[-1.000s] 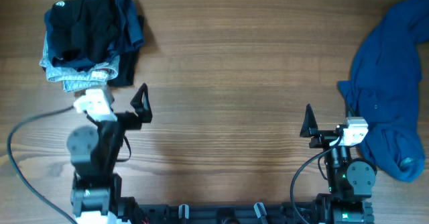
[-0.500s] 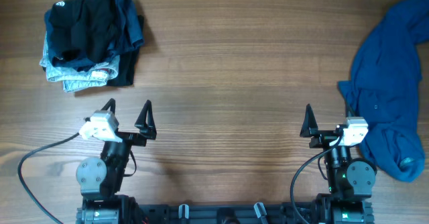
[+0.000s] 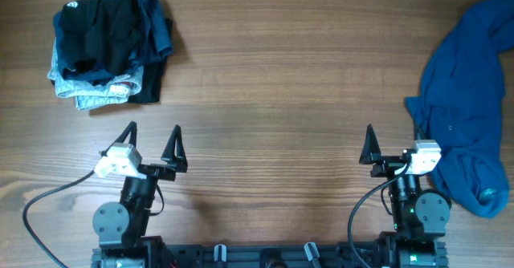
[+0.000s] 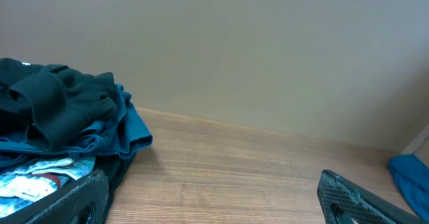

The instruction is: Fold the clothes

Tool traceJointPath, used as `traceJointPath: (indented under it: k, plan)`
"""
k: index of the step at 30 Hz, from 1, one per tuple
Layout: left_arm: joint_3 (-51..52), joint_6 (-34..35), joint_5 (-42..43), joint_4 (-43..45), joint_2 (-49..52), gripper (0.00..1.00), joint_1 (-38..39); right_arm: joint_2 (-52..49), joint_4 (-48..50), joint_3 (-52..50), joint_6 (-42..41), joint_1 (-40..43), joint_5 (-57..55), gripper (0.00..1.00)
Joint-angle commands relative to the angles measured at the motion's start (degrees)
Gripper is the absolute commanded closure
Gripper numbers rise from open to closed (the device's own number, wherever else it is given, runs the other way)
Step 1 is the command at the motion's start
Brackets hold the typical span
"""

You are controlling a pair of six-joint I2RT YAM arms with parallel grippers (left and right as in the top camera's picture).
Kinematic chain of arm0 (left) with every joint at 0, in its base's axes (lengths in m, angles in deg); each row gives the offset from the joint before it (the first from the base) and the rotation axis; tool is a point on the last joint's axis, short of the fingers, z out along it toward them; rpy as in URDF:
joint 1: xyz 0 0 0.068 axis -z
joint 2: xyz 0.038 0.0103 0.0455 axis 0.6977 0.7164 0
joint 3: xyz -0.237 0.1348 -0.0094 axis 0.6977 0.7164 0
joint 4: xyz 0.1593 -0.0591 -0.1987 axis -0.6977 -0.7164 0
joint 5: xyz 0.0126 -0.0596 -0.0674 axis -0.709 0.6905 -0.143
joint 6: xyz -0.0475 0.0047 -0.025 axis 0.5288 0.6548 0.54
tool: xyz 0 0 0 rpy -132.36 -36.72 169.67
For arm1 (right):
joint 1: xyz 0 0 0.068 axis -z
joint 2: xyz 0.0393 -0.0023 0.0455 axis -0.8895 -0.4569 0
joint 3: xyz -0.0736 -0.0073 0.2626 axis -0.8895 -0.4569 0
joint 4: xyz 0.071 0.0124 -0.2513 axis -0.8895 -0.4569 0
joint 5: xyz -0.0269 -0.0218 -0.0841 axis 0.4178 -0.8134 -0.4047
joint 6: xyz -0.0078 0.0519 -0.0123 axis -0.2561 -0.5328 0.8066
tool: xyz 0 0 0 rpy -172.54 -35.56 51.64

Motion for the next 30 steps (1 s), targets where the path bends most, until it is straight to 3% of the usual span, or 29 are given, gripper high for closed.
traceJointPath:
  k: [1,6,10,30]
  plan:
    - [2.51,0.46,0.87,0.09,-3.87,0.00,0.31,-0.02,0.15,-0.09,0.63,0.33,0.07,0.00]
    - [2.80,0.26,0.66,-2.34,-3.85,0.00,0.31,-0.02,0.15,-0.09,0.63,0.33,0.07,0.00]
    - [2.80,0.24,0.61,-9.27,-3.85,0.00,0.31,-0.02,0.15,-0.09,0.63,0.33,0.07,0.00]
    - [2.80,-0.33,0.04,-8.72,-3.82,0.00,0.31,-0.02,0.15,-0.09,0.63,0.33,0.07,0.00]
